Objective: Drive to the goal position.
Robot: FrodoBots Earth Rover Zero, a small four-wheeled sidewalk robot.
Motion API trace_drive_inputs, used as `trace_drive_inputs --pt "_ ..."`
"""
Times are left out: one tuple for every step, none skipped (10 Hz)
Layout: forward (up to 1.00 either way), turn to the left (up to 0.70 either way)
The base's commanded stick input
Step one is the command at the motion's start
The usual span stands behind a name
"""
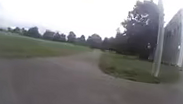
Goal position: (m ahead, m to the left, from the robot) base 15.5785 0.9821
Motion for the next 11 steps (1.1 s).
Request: trace_drive_inputs --pt "1.00 0.00" --pt "1.00 0.00" --pt "1.00 0.00" --pt "1.00 0.00" --pt "1.00 0.00" --pt "1.00 0.00" --pt "1.00 0.00" --pt "1.00 0.00" --pt "1.00 0.00" --pt "1.00 0.00" --pt "1.00 0.00"
